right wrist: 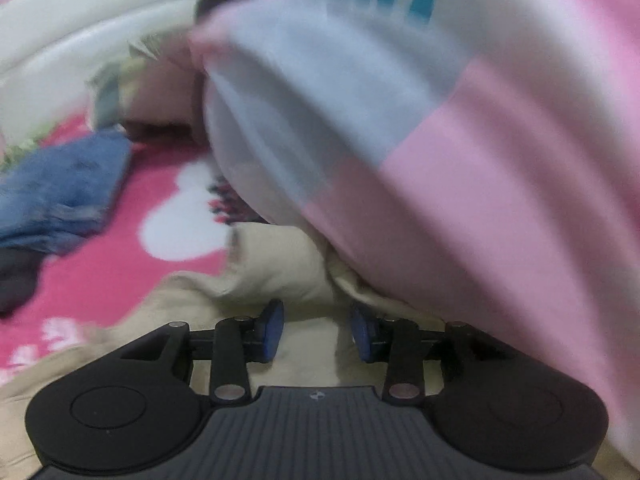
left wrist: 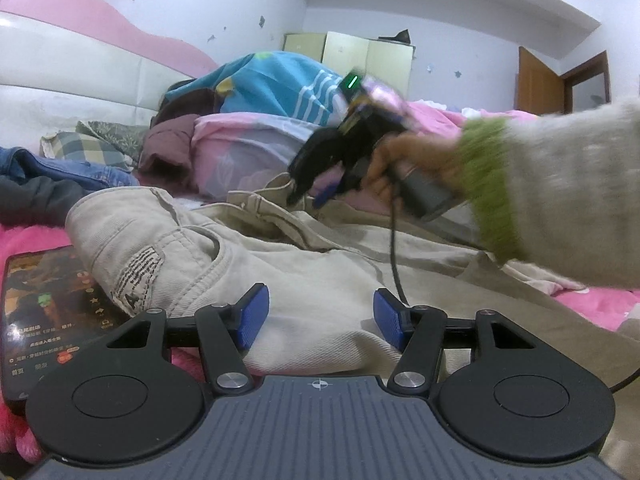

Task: Fold clothes

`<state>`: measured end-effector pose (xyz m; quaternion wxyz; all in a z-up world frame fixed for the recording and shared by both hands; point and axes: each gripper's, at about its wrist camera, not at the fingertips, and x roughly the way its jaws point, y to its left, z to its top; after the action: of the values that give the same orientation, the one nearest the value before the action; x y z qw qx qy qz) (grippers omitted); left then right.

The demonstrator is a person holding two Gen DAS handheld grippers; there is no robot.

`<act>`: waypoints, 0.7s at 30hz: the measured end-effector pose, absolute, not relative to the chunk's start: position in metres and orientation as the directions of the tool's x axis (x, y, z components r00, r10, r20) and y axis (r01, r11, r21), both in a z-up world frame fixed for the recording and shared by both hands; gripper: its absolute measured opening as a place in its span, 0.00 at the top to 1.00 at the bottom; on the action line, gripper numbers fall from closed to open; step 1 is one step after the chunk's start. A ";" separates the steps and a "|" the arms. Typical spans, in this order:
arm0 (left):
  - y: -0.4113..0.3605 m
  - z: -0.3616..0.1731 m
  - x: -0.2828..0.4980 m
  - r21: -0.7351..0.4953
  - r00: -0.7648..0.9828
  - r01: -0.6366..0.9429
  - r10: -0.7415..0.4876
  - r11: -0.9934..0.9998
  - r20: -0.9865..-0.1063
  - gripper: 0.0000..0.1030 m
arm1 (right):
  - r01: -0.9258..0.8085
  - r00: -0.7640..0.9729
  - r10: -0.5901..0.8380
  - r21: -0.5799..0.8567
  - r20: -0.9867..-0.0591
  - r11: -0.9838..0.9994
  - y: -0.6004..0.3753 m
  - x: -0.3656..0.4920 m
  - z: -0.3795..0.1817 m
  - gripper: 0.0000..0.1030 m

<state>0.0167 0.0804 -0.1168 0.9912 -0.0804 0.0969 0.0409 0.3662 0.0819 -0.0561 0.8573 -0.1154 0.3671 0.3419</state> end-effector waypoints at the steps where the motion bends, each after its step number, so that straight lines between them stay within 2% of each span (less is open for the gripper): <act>1: 0.080 -0.117 0.017 -0.151 0.978 -0.097 0.066 0.984 -0.199 0.43 | -0.705 0.474 0.535 0.063 -0.699 0.707 0.079 0.352 -0.048 0.62; 4: 0.080 -0.117 0.017 -0.151 0.978 -0.097 0.066 0.984 -0.199 0.43 | -0.802 0.397 0.610 0.064 -0.686 0.594 0.078 0.309 -0.027 0.62; 7: 0.080 -0.117 0.016 -0.151 0.978 -0.096 0.065 0.984 -0.199 0.43 | -0.843 0.450 0.536 -0.143 -0.715 0.518 0.104 0.276 -0.032 0.61; 10: 0.080 -0.117 0.016 -0.151 0.978 -0.095 0.064 0.984 -0.198 0.43 | -0.826 0.540 0.449 -0.347 -0.712 0.445 0.133 0.263 -0.053 0.44; 11: 0.080 -0.117 0.016 -0.151 0.978 -0.094 0.064 0.984 -0.197 0.43 | -0.815 0.561 0.430 -0.384 -0.707 0.434 0.138 0.264 -0.061 0.55; 12: 0.080 -0.117 0.016 -0.151 0.978 -0.093 0.063 0.984 -0.197 0.43 | -0.814 0.555 0.434 -0.354 -0.709 0.462 0.135 0.270 -0.060 0.66; 13: 0.081 -0.117 0.015 -0.152 0.979 -0.092 0.061 0.984 -0.197 0.43 | -0.813 0.535 0.451 -0.291 -0.714 0.504 0.129 0.278 -0.057 0.85; 14: 0.081 -0.117 0.015 -0.153 0.979 -0.091 0.060 0.984 -0.196 0.43 | -0.808 0.516 0.468 -0.226 -0.717 0.544 0.123 0.285 -0.053 0.92; 18: 0.081 -0.116 0.017 -0.147 0.978 -0.091 0.061 0.985 -0.199 0.41 | -0.680 0.530 0.601 0.124 -0.598 0.723 0.044 0.294 -0.022 0.95; 19: 0.081 -0.116 0.018 -0.147 0.978 -0.091 0.060 0.985 -0.200 0.41 | -0.601 0.559 0.613 0.237 -0.558 0.764 0.016 0.299 -0.021 0.95; 21: 0.082 -0.116 0.018 -0.154 0.978 -0.087 0.055 0.984 -0.200 0.41 | -0.376 0.624 0.550 0.404 -0.555 0.834 -0.033 0.313 -0.037 0.95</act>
<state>0.0177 0.0817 -0.1157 0.9913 -0.0811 0.0977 0.0359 0.3129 -0.0326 -0.0366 0.8924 0.1252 0.3473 0.2596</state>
